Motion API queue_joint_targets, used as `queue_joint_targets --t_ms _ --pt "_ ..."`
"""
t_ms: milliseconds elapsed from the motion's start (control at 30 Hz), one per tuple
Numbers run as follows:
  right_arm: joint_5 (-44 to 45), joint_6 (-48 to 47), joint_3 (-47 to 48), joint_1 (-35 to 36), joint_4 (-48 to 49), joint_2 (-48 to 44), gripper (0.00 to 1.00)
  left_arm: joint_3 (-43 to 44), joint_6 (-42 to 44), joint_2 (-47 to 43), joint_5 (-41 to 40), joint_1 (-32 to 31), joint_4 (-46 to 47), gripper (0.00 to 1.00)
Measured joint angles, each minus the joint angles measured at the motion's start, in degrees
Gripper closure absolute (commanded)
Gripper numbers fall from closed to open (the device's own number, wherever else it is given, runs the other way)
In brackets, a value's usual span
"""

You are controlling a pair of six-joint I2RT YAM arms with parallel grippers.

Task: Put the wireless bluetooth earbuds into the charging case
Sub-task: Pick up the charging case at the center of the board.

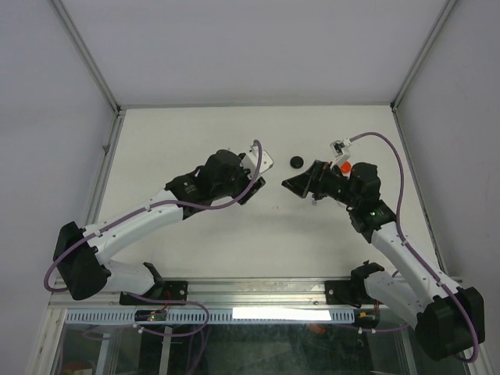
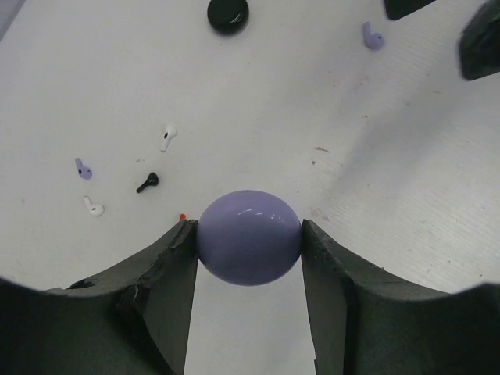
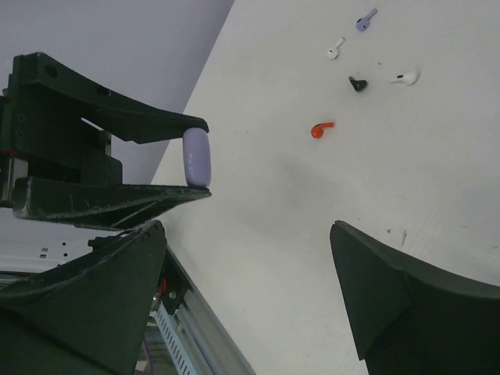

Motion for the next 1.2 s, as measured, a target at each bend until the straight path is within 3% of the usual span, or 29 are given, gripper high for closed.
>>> queue_joint_targets --t_ms 533,833,967,1067,1167,1200 --pt "-2.7 6.7 0.0 8.9 12.2 7.9 0.35 -1.9 4.5 -2.3 3.2 -4.7 6.2 0.57" --pt "-2.2 7.2 0.0 11.4 16.4 11.8 0.58 -2.0 5.3 -2.3 3.8 -5.2 5.7 0.57" --pt "-2.1 7.2 0.0 12.6 17.9 13.0 0.75 -2.1 5.5 -2.3 4.5 -5.2 5.1 0.56" --pt "-1.7 7.0 0.0 13.1 18.2 13.5 0.88 -2.3 5.5 -2.3 4.3 -5.2 4.9 0.5" --pt "-1.4 6.3 0.1 13.2 17.8 13.4 0.88 -2.3 5.3 -2.3 4.0 -5.2 4.9 0.42" --pt "-1.4 6.1 0.1 13.2 17.5 13.3 1.0 -2.3 5.1 -2.3 4.0 -5.2 4.9 0.39"
